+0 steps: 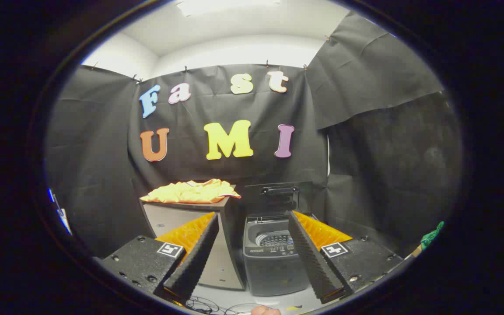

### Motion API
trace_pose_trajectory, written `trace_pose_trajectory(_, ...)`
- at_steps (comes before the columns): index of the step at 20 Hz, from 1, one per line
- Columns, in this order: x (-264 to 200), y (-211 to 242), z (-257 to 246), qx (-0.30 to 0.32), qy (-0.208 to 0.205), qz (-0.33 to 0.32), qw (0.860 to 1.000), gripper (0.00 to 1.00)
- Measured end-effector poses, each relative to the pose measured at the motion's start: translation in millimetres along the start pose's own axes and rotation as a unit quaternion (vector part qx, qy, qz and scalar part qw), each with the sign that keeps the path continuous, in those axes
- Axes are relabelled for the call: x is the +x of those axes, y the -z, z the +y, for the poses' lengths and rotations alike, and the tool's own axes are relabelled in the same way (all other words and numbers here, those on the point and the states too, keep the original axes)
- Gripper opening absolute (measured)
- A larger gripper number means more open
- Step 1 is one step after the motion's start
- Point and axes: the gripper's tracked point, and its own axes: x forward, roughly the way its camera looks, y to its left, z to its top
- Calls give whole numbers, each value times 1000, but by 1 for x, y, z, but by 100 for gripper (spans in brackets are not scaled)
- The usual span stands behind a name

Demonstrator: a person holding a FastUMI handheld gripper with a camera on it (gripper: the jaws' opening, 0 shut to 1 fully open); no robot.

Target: Put the clothes into the washing machine and then close the washing machine lid.

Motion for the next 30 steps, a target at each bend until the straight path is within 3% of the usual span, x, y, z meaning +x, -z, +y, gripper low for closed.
trace_pose_trajectory(30, 16, -9, 7, -4, 0, 0, 1000, 100)
